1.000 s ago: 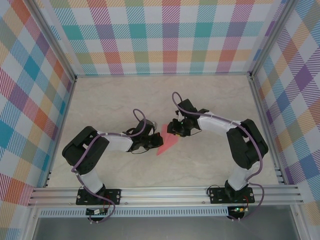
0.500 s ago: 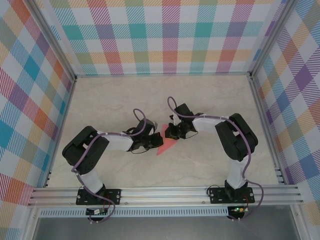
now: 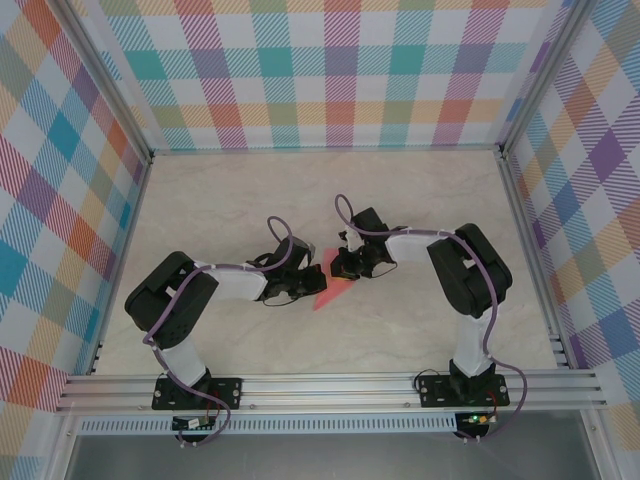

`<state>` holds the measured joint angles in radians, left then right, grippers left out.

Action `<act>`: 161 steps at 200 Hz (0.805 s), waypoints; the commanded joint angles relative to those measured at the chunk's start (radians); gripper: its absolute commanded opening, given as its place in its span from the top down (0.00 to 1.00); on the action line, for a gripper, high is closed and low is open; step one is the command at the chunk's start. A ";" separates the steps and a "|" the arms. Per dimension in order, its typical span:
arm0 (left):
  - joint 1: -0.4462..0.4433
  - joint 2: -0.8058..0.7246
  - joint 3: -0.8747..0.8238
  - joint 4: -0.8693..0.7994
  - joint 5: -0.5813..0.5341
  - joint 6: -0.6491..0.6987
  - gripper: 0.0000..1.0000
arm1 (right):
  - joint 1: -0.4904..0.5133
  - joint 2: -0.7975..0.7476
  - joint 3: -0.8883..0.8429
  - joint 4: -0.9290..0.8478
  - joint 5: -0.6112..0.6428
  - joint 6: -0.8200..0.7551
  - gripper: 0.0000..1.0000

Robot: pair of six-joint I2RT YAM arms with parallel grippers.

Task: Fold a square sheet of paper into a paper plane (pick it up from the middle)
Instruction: Fourth fold the wing at the center of the table.

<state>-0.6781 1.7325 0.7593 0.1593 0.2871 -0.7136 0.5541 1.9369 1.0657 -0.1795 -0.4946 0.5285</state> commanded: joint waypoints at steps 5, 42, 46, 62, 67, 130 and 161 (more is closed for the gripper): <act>0.006 0.043 -0.028 -0.200 -0.058 0.012 1.00 | -0.030 0.042 -0.005 0.010 0.059 -0.063 0.93; 0.006 0.054 -0.034 -0.212 -0.051 0.010 1.00 | -0.057 0.048 0.013 -0.006 0.065 -0.082 0.93; 0.006 0.055 -0.034 -0.210 -0.050 0.010 1.00 | -0.059 0.049 0.014 -0.005 0.065 -0.085 0.92; 0.006 0.059 -0.035 -0.211 -0.045 0.010 1.00 | -0.061 0.055 0.022 -0.010 0.067 -0.087 0.93; 0.006 0.061 -0.037 -0.209 -0.042 0.009 1.00 | -0.060 0.059 0.024 -0.009 0.067 -0.090 0.93; 0.006 0.065 -0.040 -0.213 -0.036 0.010 1.00 | -0.083 0.079 0.046 -0.010 0.083 -0.112 0.93; 0.006 0.064 -0.041 -0.220 -0.037 0.012 1.00 | -0.109 0.091 0.071 -0.009 0.073 -0.126 0.93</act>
<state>-0.6781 1.7355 0.7631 0.1520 0.2893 -0.7136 0.5125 1.9762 1.1030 -0.2100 -0.5644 0.4507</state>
